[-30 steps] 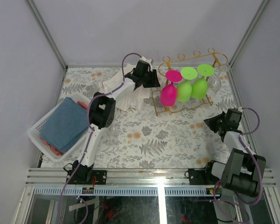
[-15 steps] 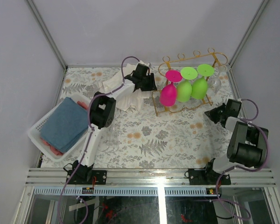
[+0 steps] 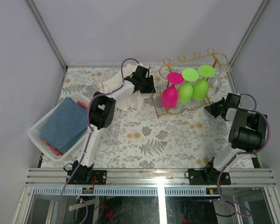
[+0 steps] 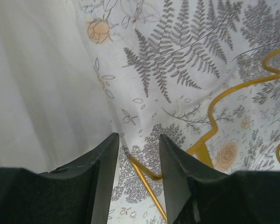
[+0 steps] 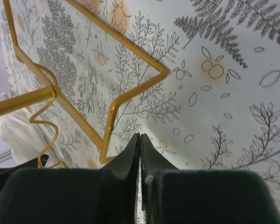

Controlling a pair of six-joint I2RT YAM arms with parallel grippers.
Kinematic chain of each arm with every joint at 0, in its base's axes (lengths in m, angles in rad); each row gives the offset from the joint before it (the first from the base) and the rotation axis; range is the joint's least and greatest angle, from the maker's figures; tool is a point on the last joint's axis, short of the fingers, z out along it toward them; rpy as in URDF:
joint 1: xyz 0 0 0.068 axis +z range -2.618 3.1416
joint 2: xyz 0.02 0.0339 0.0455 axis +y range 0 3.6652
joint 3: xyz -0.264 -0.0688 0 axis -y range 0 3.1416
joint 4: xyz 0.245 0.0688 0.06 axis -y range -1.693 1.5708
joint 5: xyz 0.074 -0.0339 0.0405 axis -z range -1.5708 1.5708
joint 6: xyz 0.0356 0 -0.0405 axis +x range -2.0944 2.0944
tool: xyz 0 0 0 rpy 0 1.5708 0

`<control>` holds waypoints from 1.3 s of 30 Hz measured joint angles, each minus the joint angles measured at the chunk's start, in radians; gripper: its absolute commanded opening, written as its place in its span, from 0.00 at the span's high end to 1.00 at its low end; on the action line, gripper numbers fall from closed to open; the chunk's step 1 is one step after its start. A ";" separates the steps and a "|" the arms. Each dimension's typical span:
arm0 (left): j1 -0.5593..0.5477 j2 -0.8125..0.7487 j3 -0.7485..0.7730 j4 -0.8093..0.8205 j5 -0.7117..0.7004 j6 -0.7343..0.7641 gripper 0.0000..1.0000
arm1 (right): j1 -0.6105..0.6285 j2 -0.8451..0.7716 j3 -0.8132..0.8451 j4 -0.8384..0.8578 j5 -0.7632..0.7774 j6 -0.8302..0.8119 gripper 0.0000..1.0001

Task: Place the wine glass upside down on the wine glass rack
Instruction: Adjust the wine rack at the center of the board.

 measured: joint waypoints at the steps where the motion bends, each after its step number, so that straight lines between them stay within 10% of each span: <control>1: 0.000 -0.004 -0.011 0.000 0.000 0.000 0.62 | 0.000 0.014 0.010 0.000 -0.001 0.000 1.00; 39: -0.117 -0.198 -0.356 0.024 -0.053 0.010 0.64 | 0.128 0.204 0.235 -0.069 0.024 -0.045 1.00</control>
